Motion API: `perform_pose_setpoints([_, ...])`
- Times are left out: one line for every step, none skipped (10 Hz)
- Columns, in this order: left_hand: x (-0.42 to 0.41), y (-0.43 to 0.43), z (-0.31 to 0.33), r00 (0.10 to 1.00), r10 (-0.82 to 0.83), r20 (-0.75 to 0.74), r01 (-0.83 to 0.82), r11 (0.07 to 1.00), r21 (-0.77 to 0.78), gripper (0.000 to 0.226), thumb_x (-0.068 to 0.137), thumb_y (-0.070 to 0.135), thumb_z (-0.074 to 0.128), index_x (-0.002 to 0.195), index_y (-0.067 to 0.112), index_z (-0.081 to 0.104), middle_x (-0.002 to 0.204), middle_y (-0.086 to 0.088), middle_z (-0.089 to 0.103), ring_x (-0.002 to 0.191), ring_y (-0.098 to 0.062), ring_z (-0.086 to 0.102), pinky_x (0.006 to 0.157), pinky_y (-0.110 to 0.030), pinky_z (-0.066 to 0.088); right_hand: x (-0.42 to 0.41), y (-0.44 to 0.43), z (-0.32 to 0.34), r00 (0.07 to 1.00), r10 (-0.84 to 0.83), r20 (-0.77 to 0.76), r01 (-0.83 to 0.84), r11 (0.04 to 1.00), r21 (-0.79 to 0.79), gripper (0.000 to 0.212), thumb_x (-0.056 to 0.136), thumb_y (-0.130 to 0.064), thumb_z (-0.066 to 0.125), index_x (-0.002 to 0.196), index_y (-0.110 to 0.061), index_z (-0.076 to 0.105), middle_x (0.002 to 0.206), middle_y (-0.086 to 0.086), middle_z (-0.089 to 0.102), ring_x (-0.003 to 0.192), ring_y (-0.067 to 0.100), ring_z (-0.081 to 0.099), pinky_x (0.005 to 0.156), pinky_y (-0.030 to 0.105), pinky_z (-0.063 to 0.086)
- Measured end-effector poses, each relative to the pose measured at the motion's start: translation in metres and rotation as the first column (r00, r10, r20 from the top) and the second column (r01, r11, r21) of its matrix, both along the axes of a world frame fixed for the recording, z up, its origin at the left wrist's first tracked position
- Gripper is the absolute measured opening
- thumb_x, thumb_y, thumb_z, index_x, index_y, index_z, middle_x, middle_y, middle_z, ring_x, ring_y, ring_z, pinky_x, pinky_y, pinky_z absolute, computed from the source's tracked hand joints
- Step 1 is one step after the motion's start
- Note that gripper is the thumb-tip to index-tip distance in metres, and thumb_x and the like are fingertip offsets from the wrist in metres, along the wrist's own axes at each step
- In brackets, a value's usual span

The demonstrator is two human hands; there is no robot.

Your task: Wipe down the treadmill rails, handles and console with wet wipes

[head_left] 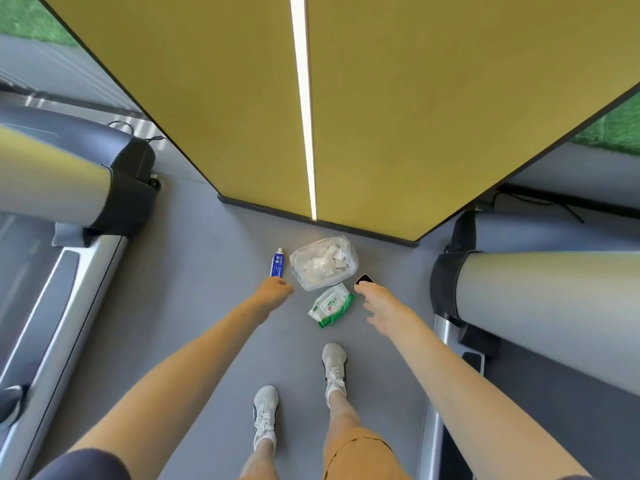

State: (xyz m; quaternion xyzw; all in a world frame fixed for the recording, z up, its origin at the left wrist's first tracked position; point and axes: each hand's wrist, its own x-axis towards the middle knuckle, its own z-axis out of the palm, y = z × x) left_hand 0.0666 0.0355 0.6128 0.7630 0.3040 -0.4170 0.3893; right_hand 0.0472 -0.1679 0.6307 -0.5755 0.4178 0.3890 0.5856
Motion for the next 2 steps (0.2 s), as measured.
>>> perform_pose_setpoints([-0.001, 0.003, 0.016, 0.995, -0.096, -0.024, 0.096, 0.995, -0.017, 0.015, 0.094, 0.018, 0.049, 0.106, 0.01, 0.055, 0.104, -0.009, 0.054, 0.089, -0.02, 0.051, 0.056, -0.022, 0.032, -0.009, -0.002, 0.015, 0.996, -0.092, 0.007, 0.092, 0.996, -0.006, 0.039, 0.1, -0.019, 0.045, 0.138, -0.01, 0.041, 0.144, 0.012, 0.039, 0.135, 0.027, 0.037, 0.111, 0.042, 0.025])
perform_pose_setpoints([0.003, 0.004, 0.041, 0.987, -0.159, 0.026, 0.16, 0.986, -0.042, 0.02, 0.096, 0.02, 0.049, 0.112, 0.01, 0.055, 0.112, -0.01, 0.058, 0.092, -0.021, 0.055, 0.057, -0.022, 0.036, -0.018, 0.001, 0.029, 0.991, -0.125, 0.043, 0.124, 0.992, 0.009, 0.026, 0.099, -0.021, 0.048, 0.123, -0.011, 0.047, 0.139, 0.015, 0.042, 0.128, 0.028, 0.044, 0.108, 0.041, 0.033])
